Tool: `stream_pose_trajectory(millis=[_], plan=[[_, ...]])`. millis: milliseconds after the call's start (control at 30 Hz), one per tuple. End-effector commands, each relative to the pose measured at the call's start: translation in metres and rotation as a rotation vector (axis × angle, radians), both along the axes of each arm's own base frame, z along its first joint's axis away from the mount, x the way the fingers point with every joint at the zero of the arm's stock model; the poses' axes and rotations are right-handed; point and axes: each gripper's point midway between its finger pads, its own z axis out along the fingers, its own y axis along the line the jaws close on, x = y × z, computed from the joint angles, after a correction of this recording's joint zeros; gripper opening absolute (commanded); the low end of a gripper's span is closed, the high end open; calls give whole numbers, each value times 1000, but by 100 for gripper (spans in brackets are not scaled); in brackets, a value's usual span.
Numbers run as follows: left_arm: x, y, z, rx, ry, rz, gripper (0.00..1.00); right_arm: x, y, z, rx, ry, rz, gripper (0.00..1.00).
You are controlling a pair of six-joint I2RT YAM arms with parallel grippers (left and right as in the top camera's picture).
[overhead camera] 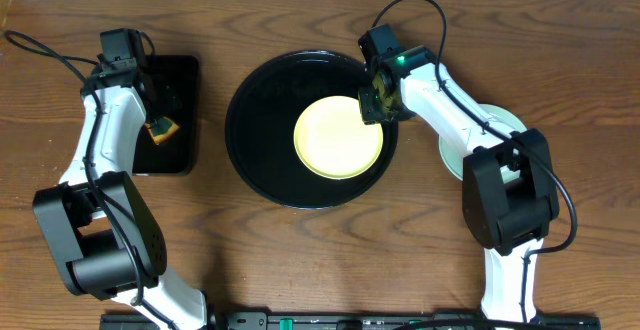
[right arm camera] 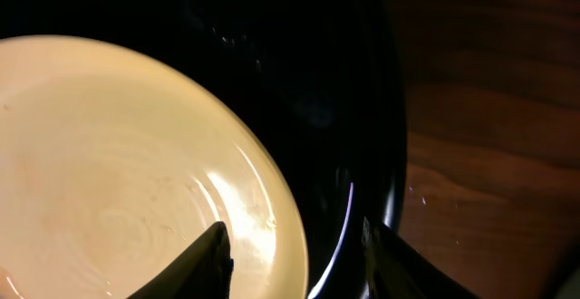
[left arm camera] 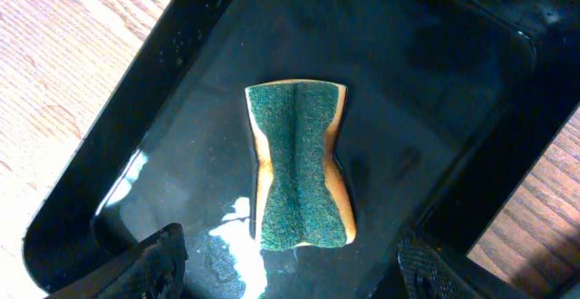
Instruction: Clean dirty plates on tray and stack at the side
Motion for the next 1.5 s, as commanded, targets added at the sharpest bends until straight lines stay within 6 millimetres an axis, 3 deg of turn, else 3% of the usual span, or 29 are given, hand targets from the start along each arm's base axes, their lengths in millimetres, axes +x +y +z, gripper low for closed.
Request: stream_pose_trajectory(millis=[0, 333, 433, 500, 700, 833, 967, 1233, 1467], plan=[[-2, -1, 1, -6, -4, 10, 76, -9, 14, -15, 31, 48, 9, 44], [-2, -1, 1, -6, -4, 10, 76, -19, 20, -62, 0, 129, 28, 48], [-2, -1, 1, -6, -4, 10, 76, -24, 22, -74, 15, 163, 28, 27], [-2, -1, 1, -6, -3, 10, 76, -21, 19, -72, 23, 162, 20, 1], [-2, -1, 1, -6, -4, 10, 76, -23, 22, -69, 55, 179, 23, 1], [-2, -1, 1, -6, -4, 10, 76, -31, 44, -56, 182, 204, 117, 1], [-2, -1, 1, -6, -4, 10, 76, -32, 59, -28, 284, 186, 159, 1], [-2, -1, 1, -6, -4, 10, 76, -24, 60, 30, 332, 73, 174, 1], [-2, -1, 1, -6, -3, 10, 76, -31, 61, 45, 384, 81, 210, 1]])
